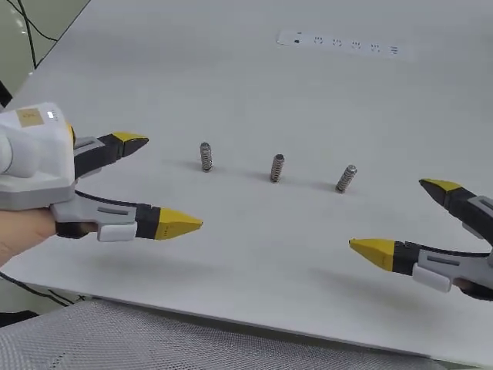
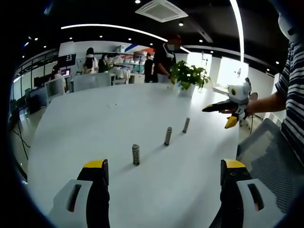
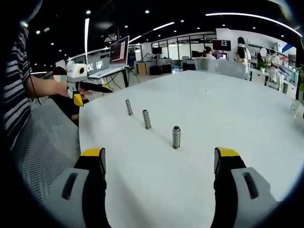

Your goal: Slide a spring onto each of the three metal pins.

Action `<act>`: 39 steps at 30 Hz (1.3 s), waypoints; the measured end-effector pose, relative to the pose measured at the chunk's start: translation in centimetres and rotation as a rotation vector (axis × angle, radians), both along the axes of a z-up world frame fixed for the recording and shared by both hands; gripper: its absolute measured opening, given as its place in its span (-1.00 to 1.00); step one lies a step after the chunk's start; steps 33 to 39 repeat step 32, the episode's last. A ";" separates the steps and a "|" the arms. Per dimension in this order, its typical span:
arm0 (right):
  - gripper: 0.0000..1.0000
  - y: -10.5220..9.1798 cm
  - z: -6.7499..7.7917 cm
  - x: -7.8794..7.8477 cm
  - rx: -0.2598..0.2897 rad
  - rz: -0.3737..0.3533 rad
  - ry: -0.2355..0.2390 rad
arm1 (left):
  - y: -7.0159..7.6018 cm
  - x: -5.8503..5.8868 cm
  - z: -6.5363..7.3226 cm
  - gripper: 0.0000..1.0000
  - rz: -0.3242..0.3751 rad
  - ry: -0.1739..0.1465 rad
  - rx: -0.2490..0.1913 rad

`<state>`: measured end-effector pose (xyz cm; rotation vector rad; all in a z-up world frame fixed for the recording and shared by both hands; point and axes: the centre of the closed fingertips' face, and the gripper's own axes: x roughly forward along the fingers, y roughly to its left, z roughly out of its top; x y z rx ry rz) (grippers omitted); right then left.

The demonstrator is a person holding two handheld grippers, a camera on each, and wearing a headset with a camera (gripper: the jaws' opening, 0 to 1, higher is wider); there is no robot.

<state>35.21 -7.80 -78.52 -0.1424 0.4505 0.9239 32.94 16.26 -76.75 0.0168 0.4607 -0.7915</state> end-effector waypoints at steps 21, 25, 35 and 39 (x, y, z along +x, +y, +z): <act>0.93 0.0 0.3 0.1 0.008 0.001 -0.003 | -0.3 0.1 0.0 0.95 -0.001 0.002 0.003; 0.93 0.0 0.2 0.2 0.010 0.001 0.001 | -0.2 0.0 -0.1 0.95 -0.001 0.004 0.005; 0.93 0.1 0.0 -0.1 0.003 0.006 0.004 | -0.1 -0.1 -0.1 0.95 0.002 0.004 0.005; 0.93 0.1 0.0 -0.1 0.003 0.006 0.004 | -0.1 -0.1 -0.1 0.95 0.002 0.004 0.005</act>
